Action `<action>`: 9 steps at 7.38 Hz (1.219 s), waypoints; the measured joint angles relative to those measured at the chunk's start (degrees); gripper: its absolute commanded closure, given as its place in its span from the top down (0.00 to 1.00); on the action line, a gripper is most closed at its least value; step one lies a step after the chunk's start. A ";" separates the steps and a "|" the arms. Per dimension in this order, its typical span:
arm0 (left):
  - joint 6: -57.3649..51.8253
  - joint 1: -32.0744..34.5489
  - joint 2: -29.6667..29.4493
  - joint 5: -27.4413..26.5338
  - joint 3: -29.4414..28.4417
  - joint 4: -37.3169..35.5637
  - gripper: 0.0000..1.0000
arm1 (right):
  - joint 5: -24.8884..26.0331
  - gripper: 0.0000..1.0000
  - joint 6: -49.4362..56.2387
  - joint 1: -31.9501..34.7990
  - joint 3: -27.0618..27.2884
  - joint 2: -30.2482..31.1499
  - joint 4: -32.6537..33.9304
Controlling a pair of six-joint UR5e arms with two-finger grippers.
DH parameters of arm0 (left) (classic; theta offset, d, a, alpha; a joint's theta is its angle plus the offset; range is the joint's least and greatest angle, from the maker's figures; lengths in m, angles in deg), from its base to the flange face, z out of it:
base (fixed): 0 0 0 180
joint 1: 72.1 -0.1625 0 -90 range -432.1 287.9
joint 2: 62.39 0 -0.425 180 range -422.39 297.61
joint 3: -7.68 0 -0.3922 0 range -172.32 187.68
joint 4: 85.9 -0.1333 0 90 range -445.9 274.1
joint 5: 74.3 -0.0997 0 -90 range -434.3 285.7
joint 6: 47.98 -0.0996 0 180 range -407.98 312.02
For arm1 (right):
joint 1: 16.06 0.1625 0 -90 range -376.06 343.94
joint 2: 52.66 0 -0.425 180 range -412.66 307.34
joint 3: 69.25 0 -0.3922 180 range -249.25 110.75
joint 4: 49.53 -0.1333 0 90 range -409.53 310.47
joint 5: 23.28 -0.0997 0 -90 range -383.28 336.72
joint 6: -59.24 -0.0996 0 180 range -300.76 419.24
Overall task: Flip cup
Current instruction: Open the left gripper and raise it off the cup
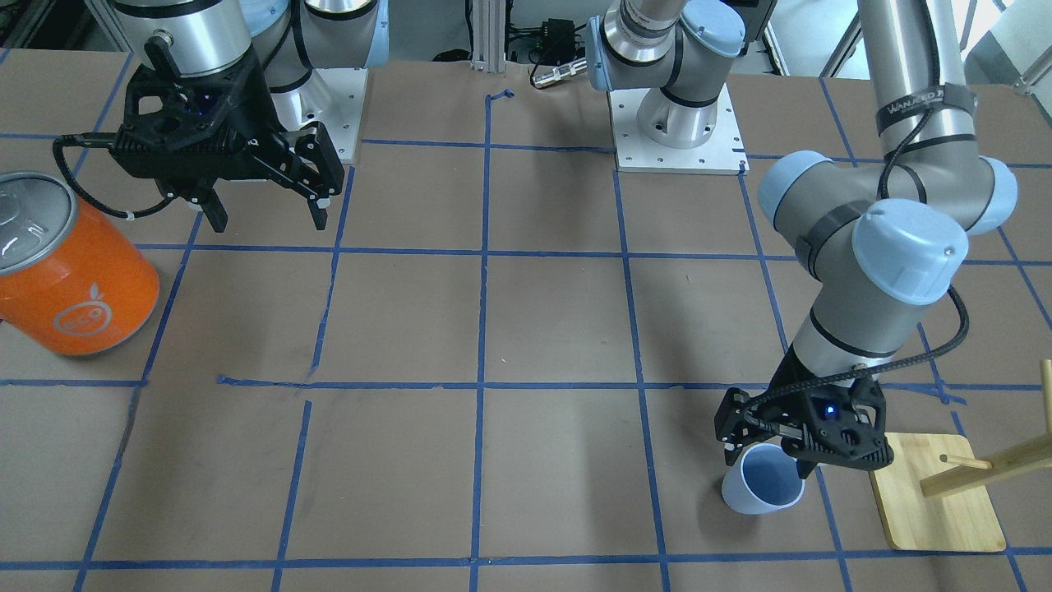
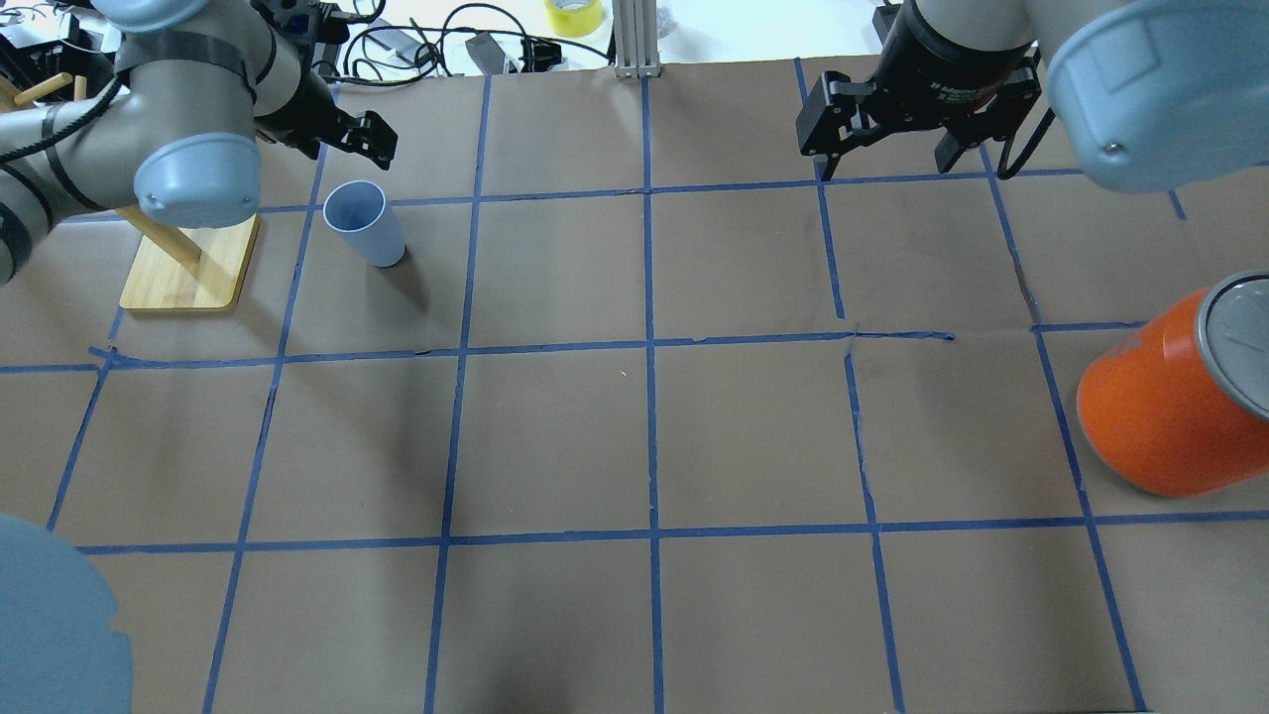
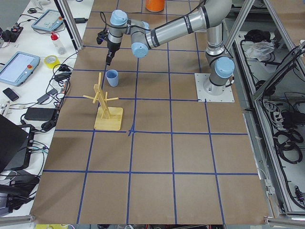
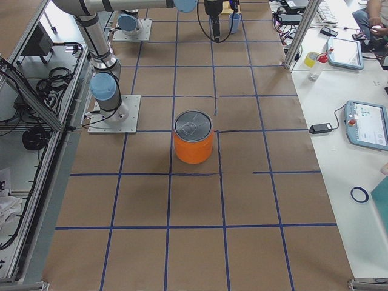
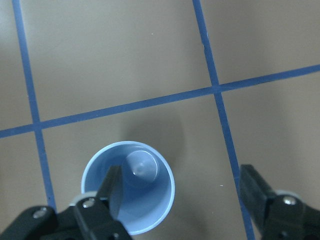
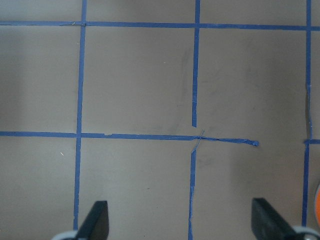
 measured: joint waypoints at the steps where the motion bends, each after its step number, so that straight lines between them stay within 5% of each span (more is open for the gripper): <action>1: 0.11 0.58 3.69 -1.54 -0.37 5.83 0.90 | 0.02 1.00 -0.12 0.00 0.00 0.04 0.00; 3: 2.54 2.15 11.22 -2.58 -0.61 19.21 1.00 | 0.08 1.00 -0.43 0.00 0.00 0.09 0.01; 6: 7.65 3.74 19.92 -2.65 -0.96 35.72 1.00 | 0.07 1.00 -0.50 0.00 0.00 0.10 0.08; 9: 10.30 4.27 21.74 -2.05 -0.98 40.06 1.00 | -0.11 1.00 -0.62 0.00 0.00 -0.09 0.12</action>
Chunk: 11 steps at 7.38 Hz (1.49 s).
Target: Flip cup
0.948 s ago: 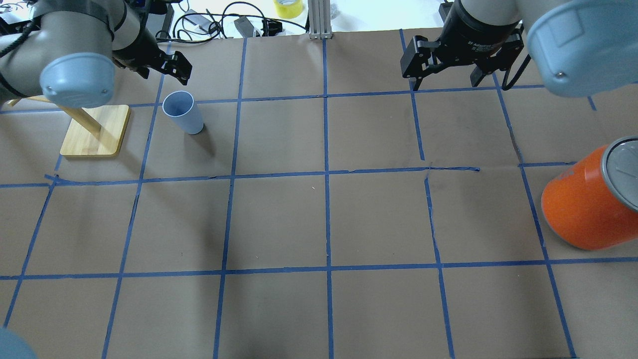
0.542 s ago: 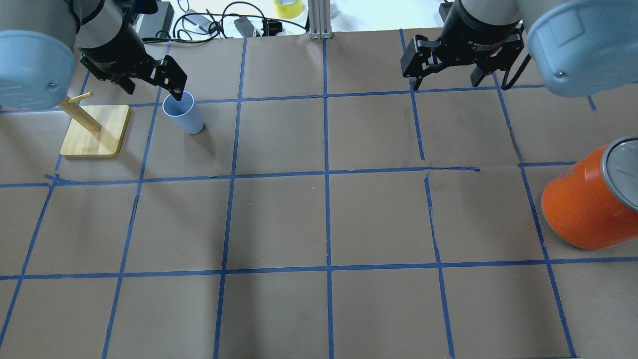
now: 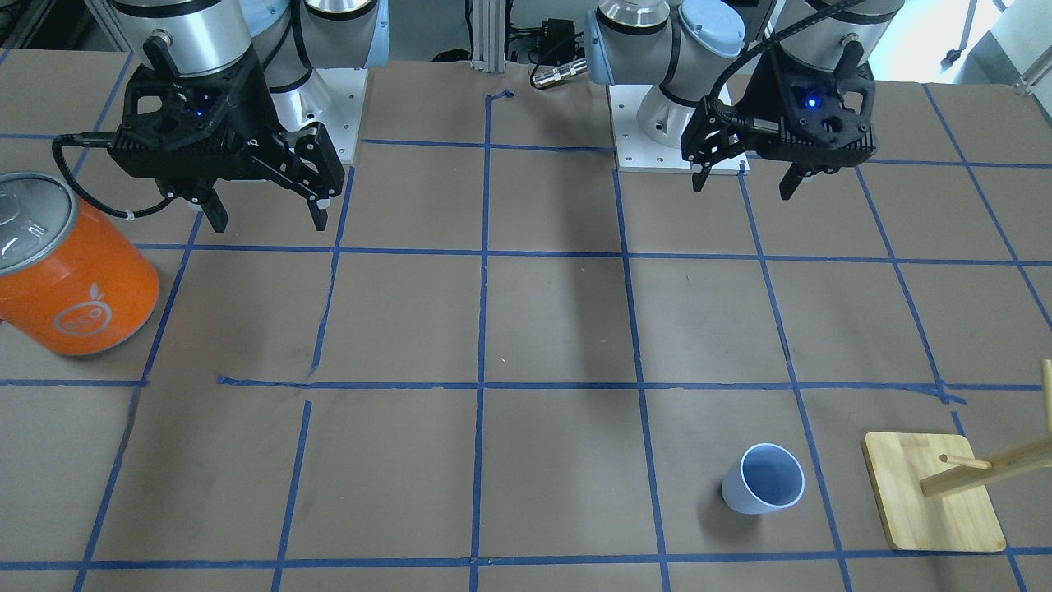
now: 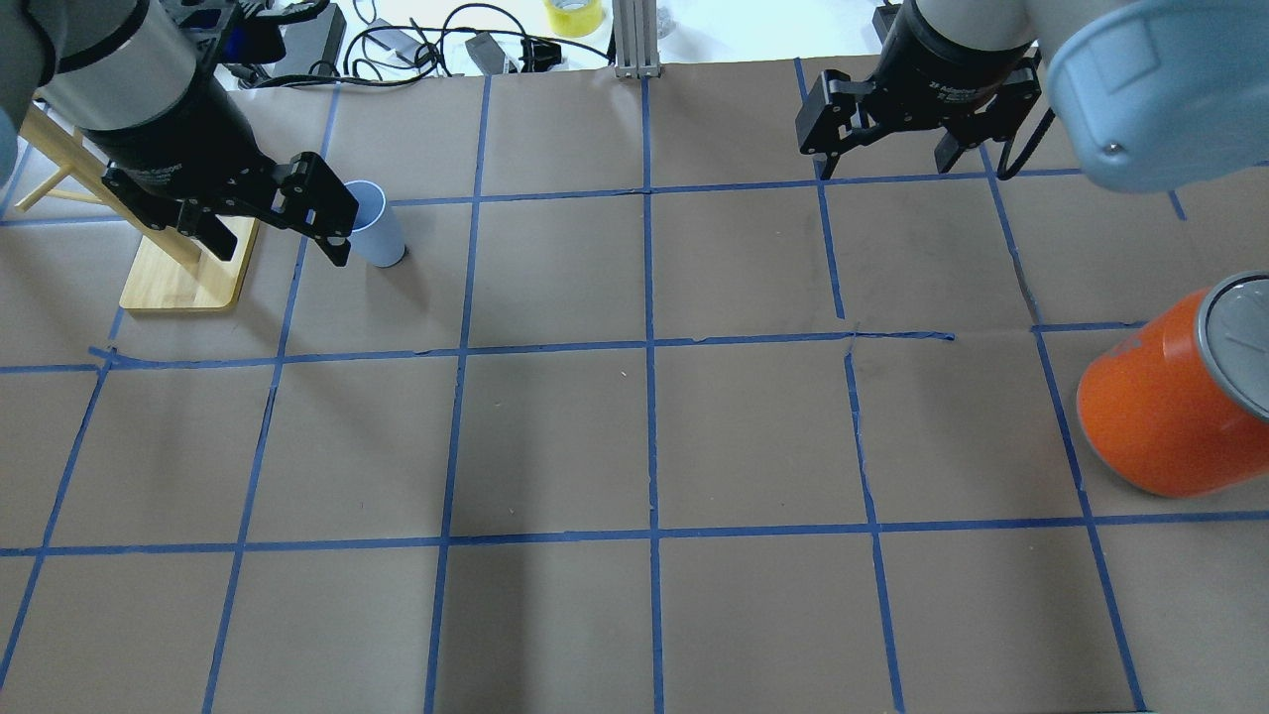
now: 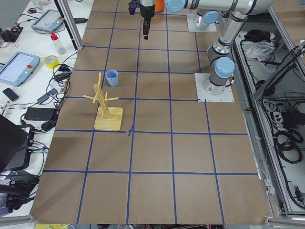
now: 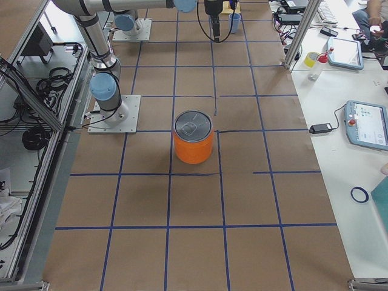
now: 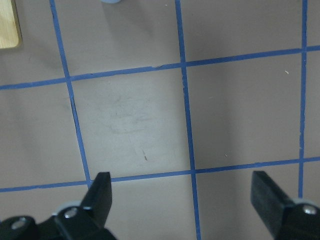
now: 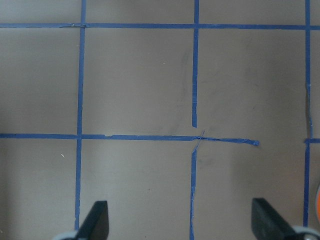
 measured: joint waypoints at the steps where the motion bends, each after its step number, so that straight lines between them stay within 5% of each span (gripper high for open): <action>1: 0.20 0.02 -0.15 0.20 0.02 -0.45 1.00 | -0.04 1.00 -0.04 0.00 0.00 -0.03 0.08; 11: 10.06 -0.24 -1.13 2.33 -0.44 -3.06 1.00 | 0.45 1.00 -0.09 0.00 -0.08 0.05 -0.07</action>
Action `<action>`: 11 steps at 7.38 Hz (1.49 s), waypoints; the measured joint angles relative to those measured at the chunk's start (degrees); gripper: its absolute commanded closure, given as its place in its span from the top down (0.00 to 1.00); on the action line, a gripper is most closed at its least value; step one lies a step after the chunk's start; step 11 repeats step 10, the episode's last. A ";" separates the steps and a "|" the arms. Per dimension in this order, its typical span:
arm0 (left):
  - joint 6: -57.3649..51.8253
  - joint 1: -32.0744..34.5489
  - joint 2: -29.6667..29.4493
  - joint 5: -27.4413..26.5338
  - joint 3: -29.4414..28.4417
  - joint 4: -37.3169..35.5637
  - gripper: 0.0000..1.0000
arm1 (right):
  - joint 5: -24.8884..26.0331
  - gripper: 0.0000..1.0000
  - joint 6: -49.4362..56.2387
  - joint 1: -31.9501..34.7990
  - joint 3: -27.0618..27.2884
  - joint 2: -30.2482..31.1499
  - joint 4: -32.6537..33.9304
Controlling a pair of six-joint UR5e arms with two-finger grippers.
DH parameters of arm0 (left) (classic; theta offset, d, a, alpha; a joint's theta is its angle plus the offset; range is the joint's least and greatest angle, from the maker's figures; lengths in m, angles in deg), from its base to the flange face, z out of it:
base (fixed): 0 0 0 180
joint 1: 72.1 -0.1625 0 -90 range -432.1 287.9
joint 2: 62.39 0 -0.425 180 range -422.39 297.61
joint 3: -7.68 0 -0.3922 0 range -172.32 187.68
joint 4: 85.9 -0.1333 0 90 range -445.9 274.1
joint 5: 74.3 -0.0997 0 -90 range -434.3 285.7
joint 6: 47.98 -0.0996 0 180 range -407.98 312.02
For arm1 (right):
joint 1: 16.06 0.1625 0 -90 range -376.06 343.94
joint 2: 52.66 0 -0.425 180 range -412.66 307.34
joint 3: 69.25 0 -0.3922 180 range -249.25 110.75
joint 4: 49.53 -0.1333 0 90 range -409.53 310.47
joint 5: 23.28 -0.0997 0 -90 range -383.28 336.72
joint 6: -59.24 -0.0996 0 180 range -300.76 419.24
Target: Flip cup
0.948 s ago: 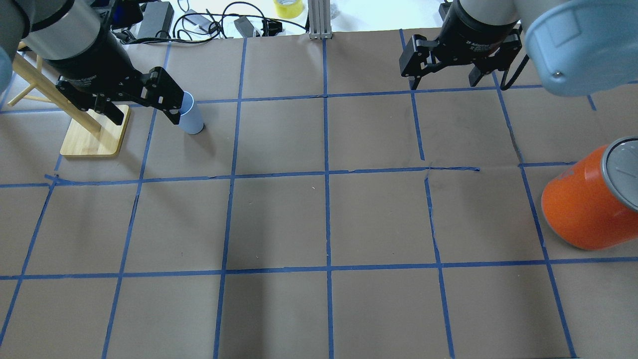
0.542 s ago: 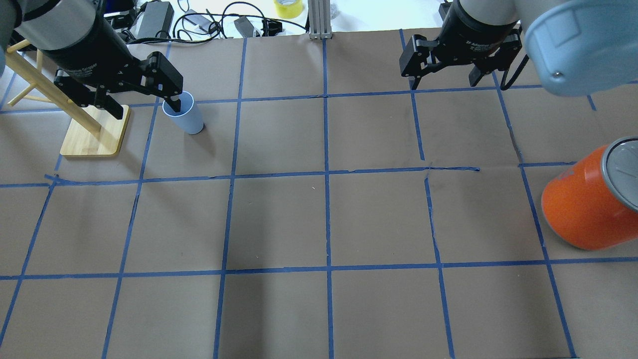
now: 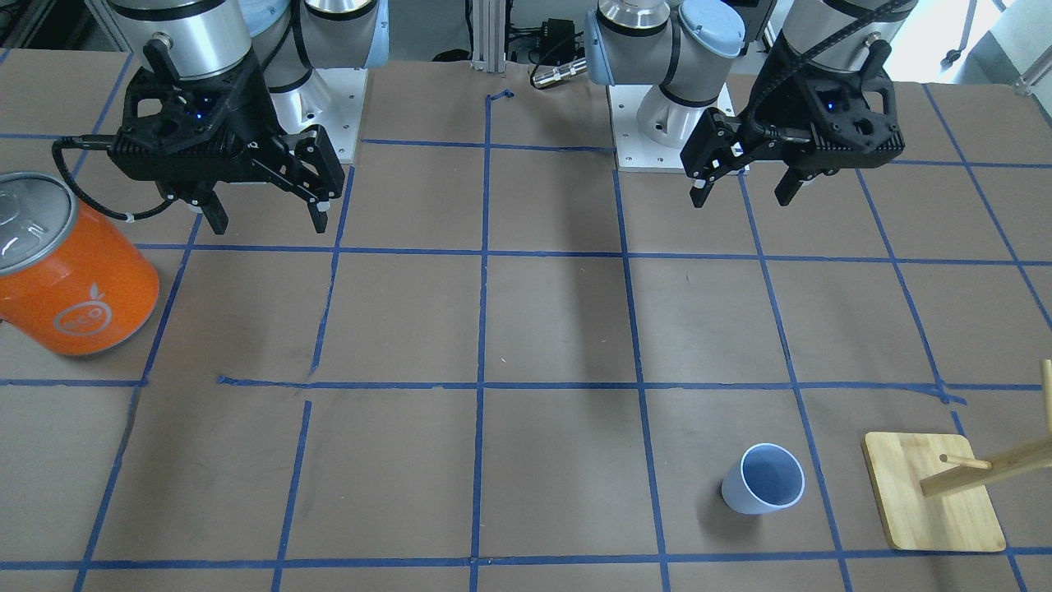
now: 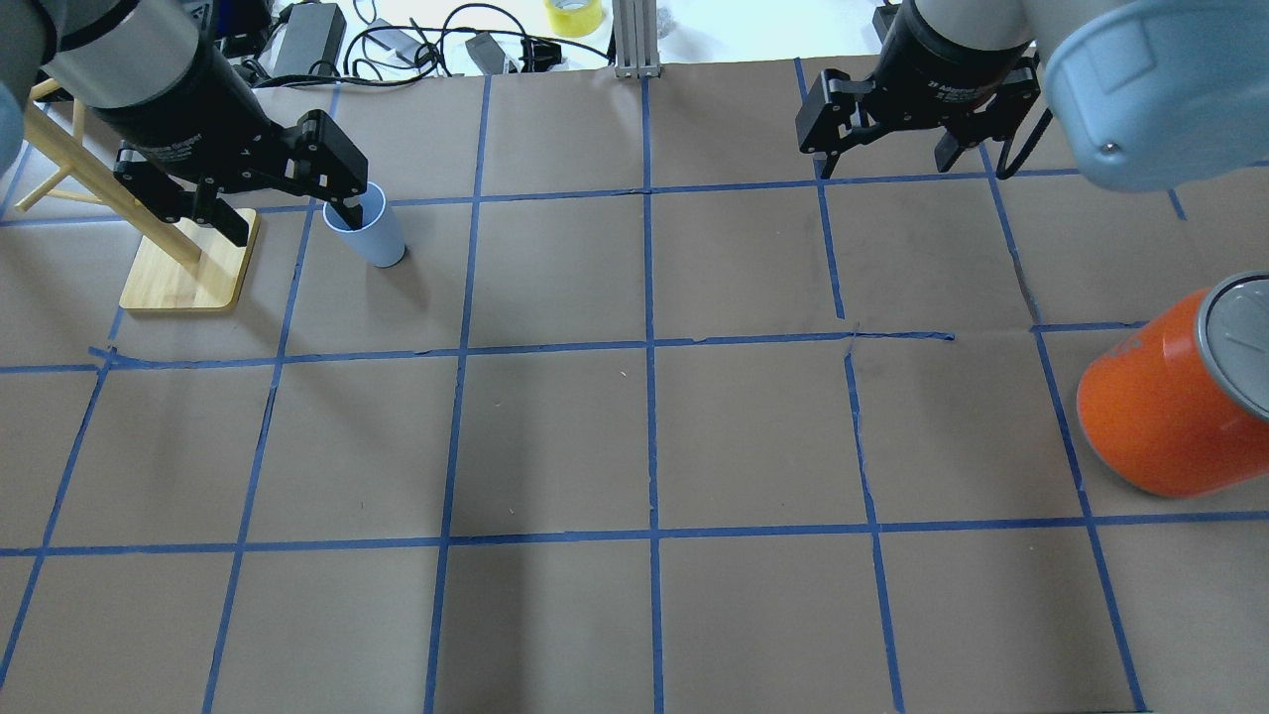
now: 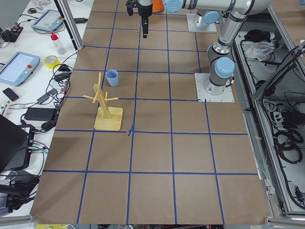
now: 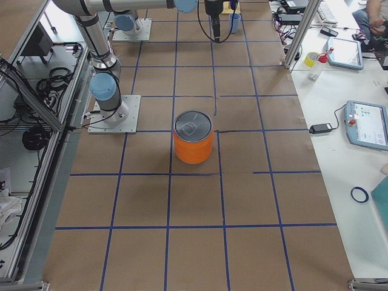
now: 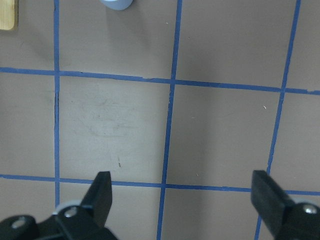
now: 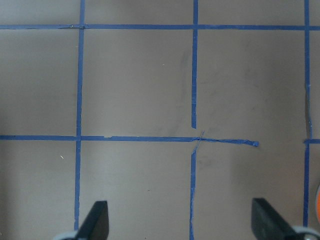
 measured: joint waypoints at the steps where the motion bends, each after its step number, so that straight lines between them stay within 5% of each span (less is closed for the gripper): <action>1: -0.05 0.03 0.02 -0.04 0.88 -1.68 1.00 | 1.29 1.00 0.09 0.00 -0.03 0.24 -0.45; 3: 0.00 0.09 0.22 -0.05 2.68 -4.45 1.00 | 3.79 1.00 0.11 0.00 -0.03 0.54 -0.98; 11: -0.25 0.12 0.32 -0.20 3.59 -6.01 1.00 | 0.50 1.00 0.10 0.00 -0.88 0.60 -3.89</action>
